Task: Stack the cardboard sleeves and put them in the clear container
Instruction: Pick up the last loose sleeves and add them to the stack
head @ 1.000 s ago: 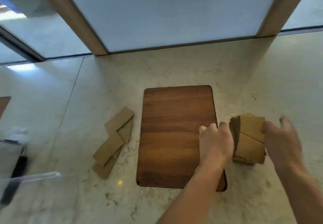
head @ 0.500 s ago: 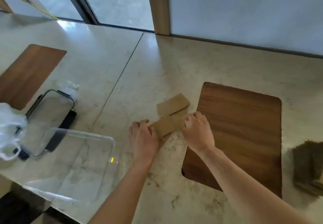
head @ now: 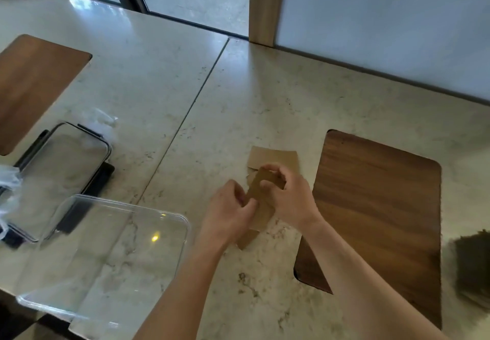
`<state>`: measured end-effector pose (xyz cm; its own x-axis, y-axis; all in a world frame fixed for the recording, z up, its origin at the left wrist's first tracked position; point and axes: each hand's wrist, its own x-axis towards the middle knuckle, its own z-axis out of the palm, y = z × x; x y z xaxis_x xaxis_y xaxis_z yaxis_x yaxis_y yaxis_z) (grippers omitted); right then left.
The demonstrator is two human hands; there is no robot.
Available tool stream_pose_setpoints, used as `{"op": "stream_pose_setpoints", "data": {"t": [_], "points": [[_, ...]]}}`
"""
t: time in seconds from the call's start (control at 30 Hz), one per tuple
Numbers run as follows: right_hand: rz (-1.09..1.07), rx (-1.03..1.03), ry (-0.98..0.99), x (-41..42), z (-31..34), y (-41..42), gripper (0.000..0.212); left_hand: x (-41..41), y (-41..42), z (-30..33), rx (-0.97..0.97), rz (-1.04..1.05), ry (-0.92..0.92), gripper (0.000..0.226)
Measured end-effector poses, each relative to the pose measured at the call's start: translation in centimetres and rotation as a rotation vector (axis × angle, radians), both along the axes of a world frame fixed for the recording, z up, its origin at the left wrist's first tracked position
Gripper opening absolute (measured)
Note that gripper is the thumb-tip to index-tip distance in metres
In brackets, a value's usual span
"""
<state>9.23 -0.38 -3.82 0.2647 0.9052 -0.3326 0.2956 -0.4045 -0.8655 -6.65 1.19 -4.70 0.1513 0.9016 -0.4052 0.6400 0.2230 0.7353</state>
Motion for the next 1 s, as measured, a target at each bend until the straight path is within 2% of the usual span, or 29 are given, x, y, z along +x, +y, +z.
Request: {"op": "stream_pose_setpoints", "data": {"t": [0.07,0.13,0.17,0.23,0.27,0.3,0.37,0.43,0.47,0.53,0.63,0.7,0.73,0.77,0.83,0.93,1.0], "points": [[0.068,0.037,0.141,0.8,0.8,0.6,0.029,-0.3,0.5,0.6,-0.286,0.132,-0.398,0.036],[0.157,0.045,0.211,1.0,1.1,1.0,0.027,-0.4,0.3,0.9,-0.529,0.216,-0.786,0.033],[0.177,0.046,0.211,0.9,1.2,1.2,0.023,-0.4,0.2,1.0,-0.59,0.228,-0.909,0.029],[0.116,0.091,0.063,1.0,0.8,2.1,0.02,-0.3,-0.1,1.0,-0.626,0.238,-1.032,0.03],[0.08,0.099,-0.118,1.5,0.3,2.8,0.023,-0.3,-0.2,0.9,-0.623,0.261,-1.07,0.032],[0.105,0.064,-0.327,1.9,-0.1,3.5,0.031,-0.3,-0.2,0.8,-0.621,0.298,-1.11,0.035],[0.31,-0.101,-0.648,2.5,-0.5,4.8,0.058,-0.6,-0.1,0.6,-0.618,0.387,-1.186,0.047],[0.425,-0.208,-0.791,2.6,-1.0,5.3,0.076,-1.1,0.2,0.3,-0.575,0.464,-1.17,0.06],[0.394,-0.214,-0.815,2.8,-1.2,5.2,0.077,-1.3,0.3,0.1,-0.558,0.5,-1.159,0.065],[0.244,-0.173,-0.731,3.7,-1.2,4.8,0.064,-1.4,0.5,0.1,-0.55,0.588,-1.18,0.064],[-0.033,-0.116,-0.295,5.7,-0.3,3.2,0.021,-1.2,0.8,0.2,-0.601,0.664,-1.224,0.042],[-0.093,-0.052,-0.05,6.4,0.5,1.4,0.008,-0.8,0.9,0.4,-0.697,0.678,-1.223,0.034],[-0.082,-0.007,0.058,6.4,1.0,0.4,0.006,-0.6,0.9,0.5,-0.74,0.67,-1.203,0.041],[-0.056,0.048,0.146,6.4,1.4,-0.5,0.008,-0.3,0.8,0.6,-0.771,0.648,-1.182,0.051],[0.032,0.202,0.203,6.0,2.4,-2.2,0.022,0.4,0.5,0.9,-0.814,0.576,-1.172,0.068],[0.17,0.335,0.169,5.0,3.4,-3.4,0.048,1.2,-0.2,1.3,-0.844,0.446,-1.163,0.081],[0.226,0.364,0.112,4.5,4.0,-3.6,0.047,1.6,-0.6,1.3,-0.837,0.346,-1.11,0.086]]}}
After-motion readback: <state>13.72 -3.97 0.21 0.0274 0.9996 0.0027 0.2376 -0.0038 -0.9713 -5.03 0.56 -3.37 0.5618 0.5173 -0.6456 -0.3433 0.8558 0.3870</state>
